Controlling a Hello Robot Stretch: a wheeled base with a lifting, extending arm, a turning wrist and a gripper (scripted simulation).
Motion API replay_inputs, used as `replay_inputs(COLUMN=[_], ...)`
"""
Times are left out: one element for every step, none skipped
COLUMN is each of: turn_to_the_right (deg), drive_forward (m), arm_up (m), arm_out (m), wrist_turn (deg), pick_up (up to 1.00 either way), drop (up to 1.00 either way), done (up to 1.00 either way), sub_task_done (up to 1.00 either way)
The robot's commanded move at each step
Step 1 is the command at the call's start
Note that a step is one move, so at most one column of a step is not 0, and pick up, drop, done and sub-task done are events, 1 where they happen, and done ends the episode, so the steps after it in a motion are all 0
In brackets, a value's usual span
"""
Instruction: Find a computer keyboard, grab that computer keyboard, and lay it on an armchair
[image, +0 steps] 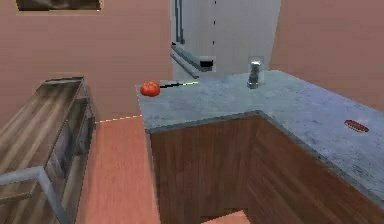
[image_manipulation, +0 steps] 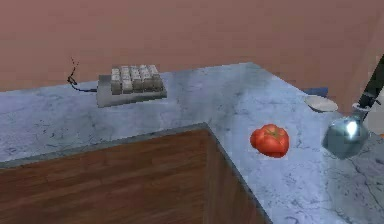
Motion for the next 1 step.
replay_inputs(turn_to_the_right=[-15.0], drive_forward=[0.0], arm_up=[0.0], arm_out=[0.0], wrist_turn=[0.0], pick_up=[0.0], drop=[0.0], done=[0.0], sub_task_done=[0.0])
